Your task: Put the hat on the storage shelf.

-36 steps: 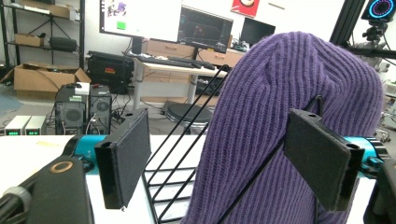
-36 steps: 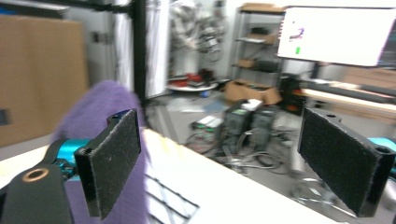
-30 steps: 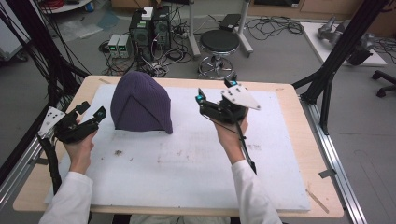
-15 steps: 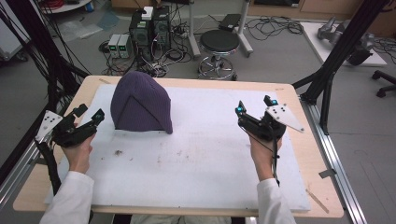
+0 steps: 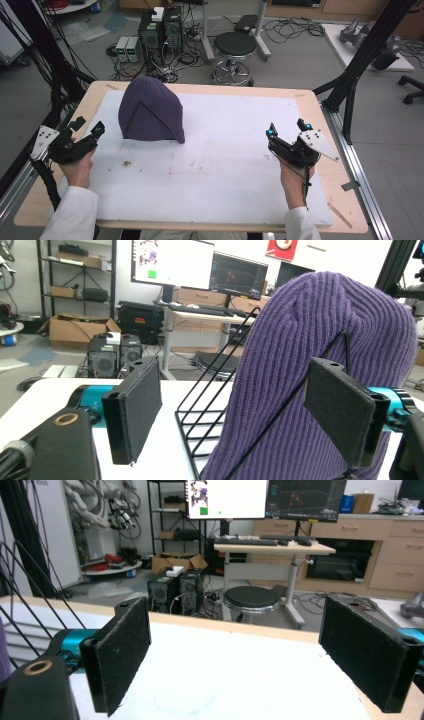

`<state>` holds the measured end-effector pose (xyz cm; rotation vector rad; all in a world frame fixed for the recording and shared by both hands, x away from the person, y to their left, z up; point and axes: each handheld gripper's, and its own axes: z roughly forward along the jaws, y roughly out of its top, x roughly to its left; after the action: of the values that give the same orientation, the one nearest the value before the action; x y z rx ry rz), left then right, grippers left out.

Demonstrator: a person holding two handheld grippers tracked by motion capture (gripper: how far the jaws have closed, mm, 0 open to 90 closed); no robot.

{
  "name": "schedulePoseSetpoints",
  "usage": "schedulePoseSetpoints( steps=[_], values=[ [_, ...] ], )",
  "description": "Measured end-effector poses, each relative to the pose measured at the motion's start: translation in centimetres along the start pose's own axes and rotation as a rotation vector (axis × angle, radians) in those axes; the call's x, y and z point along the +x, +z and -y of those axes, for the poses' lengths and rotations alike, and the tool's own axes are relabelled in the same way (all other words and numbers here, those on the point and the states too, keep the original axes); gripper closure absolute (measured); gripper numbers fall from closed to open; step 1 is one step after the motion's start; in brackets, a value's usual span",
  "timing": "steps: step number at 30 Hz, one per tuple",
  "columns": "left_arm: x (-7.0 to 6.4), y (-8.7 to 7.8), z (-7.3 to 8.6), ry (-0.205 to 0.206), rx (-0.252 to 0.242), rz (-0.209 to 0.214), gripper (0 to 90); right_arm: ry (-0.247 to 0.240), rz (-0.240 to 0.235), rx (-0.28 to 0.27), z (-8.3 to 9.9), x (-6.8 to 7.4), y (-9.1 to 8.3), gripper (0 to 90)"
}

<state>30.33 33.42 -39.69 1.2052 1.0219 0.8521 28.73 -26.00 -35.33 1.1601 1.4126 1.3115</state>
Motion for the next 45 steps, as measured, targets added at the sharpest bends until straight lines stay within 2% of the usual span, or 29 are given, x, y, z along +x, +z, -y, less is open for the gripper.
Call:
schedulePoseSetpoints(
  steps=[4,9,13,16,19,21,25,28,32,35,41,45],
  values=[
    [0.0,-0.8,0.5,0.003,0.004,-0.012,23.4,0.004,0.011,0.025,1.2,-0.3,-0.7,12.5],
    [-0.5,-2.1,1.9,0.062,0.053,-0.024,22.8,0.016,0.018,0.054,2.8,-0.3,-1.5,12.5],
    [-0.6,-3.0,2.6,0.068,0.056,-0.012,21.7,0.014,0.037,0.058,4.5,0.0,-2.3,12.5],
    [-0.7,-3.4,2.9,0.098,0.067,-0.013,21.7,0.028,0.048,0.066,5.8,0.1,-2.6,12.0],
    [-0.6,-3.6,3.4,0.108,0.084,-0.01,21.5,0.029,0.055,0.077,6.9,0.2,-2.8,12.0],
    [-0.5,-3.6,3.6,0.093,0.093,-0.014,21.6,0.032,0.062,0.084,7.3,0.4,-2.8,12.0],
    [-0.4,-3.3,4.1,0.04,0.128,0.03,21.6,0.012,0.062,0.071,7.5,0.4,-2.9,12.0],
    [-0.5,-3.1,4.2,0.038,0.138,0.042,21.6,0.012,0.046,0.056,7.6,0.6,-3.1,11.9],
    [-0.4,-3.2,4.3,0.034,0.132,0.031,21.8,-0.076,0.014,0.018,7.5,1.2,-3.4,11.9],
    [-0.1,-3.2,4.3,0.018,0.136,0.023,22.6,-0.107,-0.003,0.017,7.5,1.5,-3.3,11.9],
    [-0.1,-3.1,4.4,0.008,0.14,0.032,22.9,-0.102,-0.02,0.03,7.6,1.4,-3.2,11.9],
    [0.0,-2.9,4.6,-0.012,0.159,0.067,23.0,-0.058,-0.011,0.046,7.8,0.9,-3.1,11.9]
  ],
)
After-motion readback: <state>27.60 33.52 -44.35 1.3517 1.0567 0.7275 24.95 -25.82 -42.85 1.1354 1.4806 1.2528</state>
